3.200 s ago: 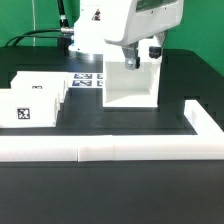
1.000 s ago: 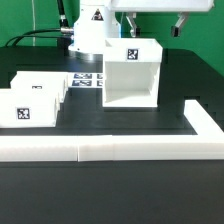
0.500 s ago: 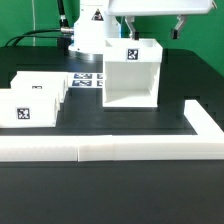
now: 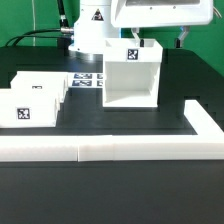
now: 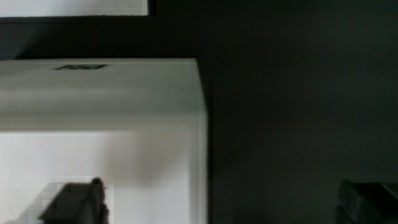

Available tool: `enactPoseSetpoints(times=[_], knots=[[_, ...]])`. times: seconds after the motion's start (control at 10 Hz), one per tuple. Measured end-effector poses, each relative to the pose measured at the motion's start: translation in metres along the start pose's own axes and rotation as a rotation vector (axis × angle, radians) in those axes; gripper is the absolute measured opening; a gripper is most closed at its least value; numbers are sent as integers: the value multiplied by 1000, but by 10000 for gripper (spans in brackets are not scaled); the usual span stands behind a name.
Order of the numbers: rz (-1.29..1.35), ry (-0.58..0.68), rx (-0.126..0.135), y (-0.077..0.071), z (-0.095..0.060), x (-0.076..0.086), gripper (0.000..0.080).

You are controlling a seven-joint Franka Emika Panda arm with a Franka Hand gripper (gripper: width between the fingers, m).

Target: Assemble drawer

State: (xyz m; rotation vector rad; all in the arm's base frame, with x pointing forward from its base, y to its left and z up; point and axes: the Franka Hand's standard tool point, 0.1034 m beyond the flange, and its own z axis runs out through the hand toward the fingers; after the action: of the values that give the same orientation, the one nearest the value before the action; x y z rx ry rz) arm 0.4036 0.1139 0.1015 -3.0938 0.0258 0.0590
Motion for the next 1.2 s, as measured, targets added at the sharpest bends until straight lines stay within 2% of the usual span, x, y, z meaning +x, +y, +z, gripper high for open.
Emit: enactPoseSetpoints(times=[0.2, 0.3, 0.4, 0.7, 0.8, 0.9, 1.2], knots=[[-6, -1, -2, 1, 7, -5, 650], [-6, 11, 0, 0, 7, -2, 520], [-6, 11, 1, 0, 7, -2, 520], [-7, 11, 1, 0, 7, -2, 79], [-7, 11, 1, 0, 7, -2, 79], [-7, 11, 1, 0, 7, -2, 36], [-7, 11, 1, 0, 7, -2, 36]])
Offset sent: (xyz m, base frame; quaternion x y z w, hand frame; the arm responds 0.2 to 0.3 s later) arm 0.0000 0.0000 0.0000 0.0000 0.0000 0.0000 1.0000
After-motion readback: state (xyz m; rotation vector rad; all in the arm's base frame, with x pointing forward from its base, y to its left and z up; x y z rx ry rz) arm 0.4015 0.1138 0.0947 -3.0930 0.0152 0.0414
